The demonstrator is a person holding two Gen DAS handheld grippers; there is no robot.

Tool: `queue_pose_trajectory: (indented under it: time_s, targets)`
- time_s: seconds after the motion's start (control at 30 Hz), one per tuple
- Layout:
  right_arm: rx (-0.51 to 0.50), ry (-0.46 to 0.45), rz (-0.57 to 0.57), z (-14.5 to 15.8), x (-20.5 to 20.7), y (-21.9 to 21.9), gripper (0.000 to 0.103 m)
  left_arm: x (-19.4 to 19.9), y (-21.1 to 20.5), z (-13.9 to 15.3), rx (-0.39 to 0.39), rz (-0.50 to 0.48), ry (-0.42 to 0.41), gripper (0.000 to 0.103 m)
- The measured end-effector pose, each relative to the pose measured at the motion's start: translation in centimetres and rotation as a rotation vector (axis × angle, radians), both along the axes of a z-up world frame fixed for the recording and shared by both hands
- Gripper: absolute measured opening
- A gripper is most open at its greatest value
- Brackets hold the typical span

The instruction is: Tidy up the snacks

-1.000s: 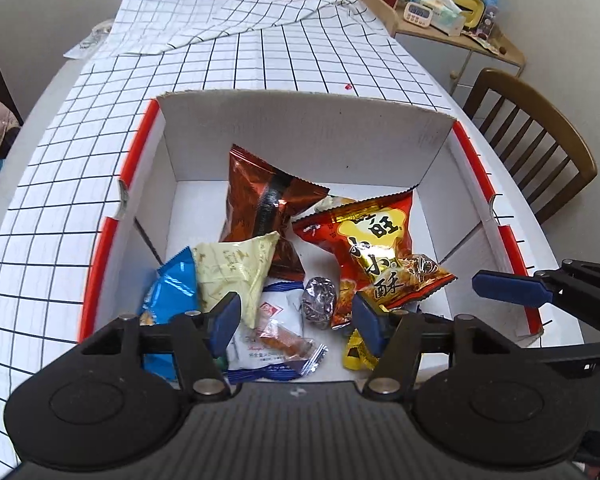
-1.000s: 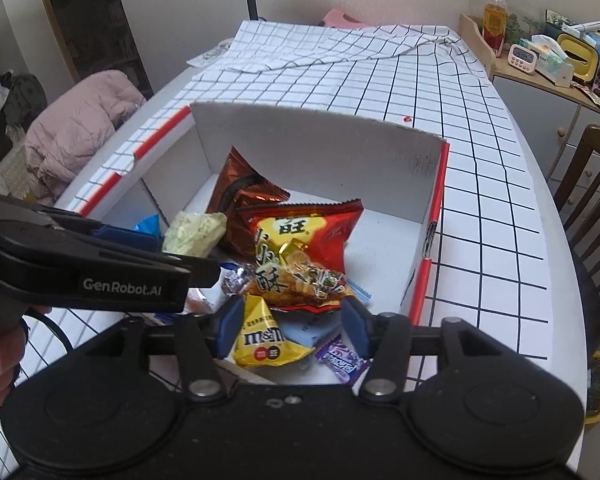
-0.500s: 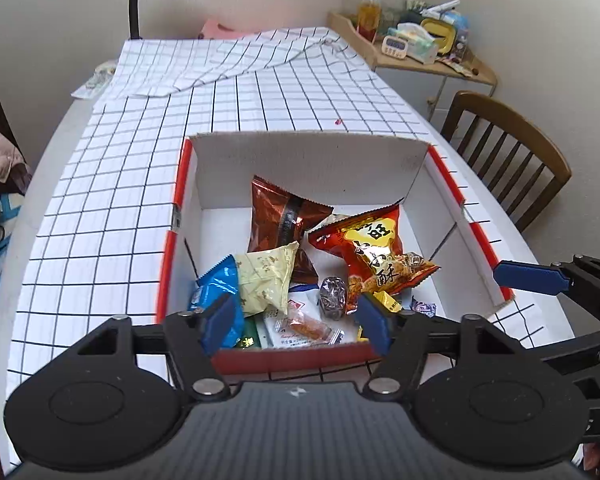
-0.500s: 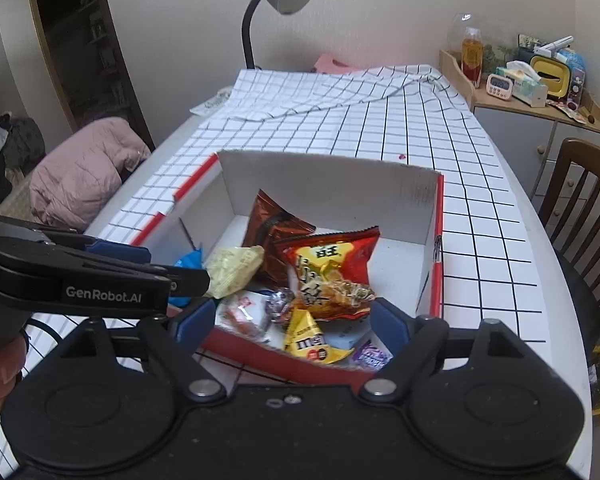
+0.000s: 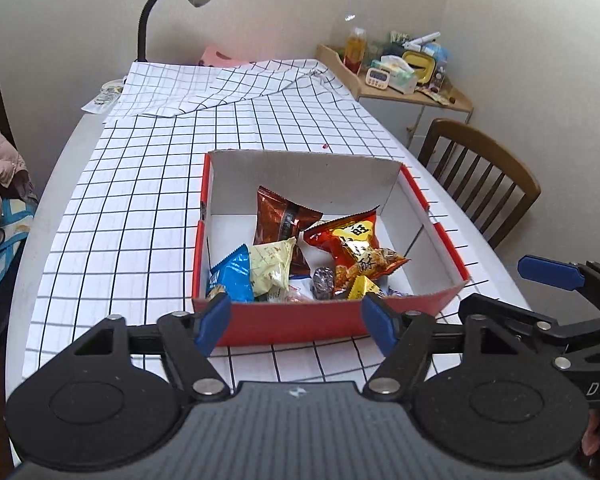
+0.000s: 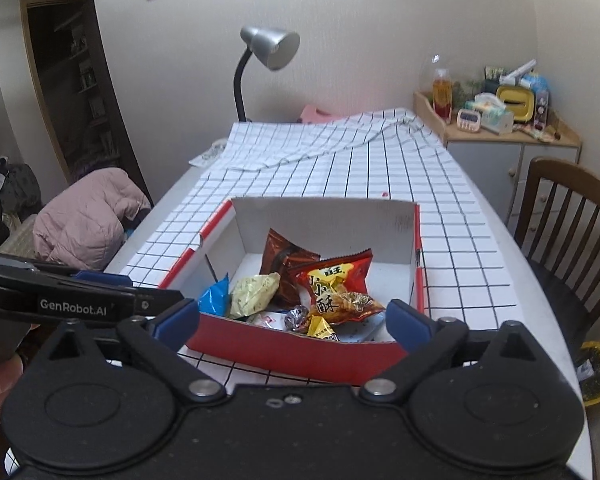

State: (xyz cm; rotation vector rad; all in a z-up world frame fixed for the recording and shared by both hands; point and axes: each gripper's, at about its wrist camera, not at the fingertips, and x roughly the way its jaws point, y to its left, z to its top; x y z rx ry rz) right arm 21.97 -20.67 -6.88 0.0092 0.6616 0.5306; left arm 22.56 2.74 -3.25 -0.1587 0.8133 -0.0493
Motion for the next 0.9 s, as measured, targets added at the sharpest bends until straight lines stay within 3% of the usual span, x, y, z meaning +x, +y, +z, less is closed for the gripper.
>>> queue_pose_trajectory:
  time_s: [0.23,0.43,0.9]
  targets:
    - [0.027,-0.026,-0.017,0.7,-3.4,0.1,0.102,-3.4,0.4,0.5,0.001,-0.005,-0.022,0.083]
    - [0.077,-0.014,-0.057,1.2,-5.8,-0.2,0.103,-6.3,0.5,1.3,0.01,-0.018,-0.052,0.098]
    - [0.095,-0.038,-0.129,2.7,-9.0,0.0,0.103,-9.7,0.0,3.8,-0.003,0.0,-0.102,0.098]
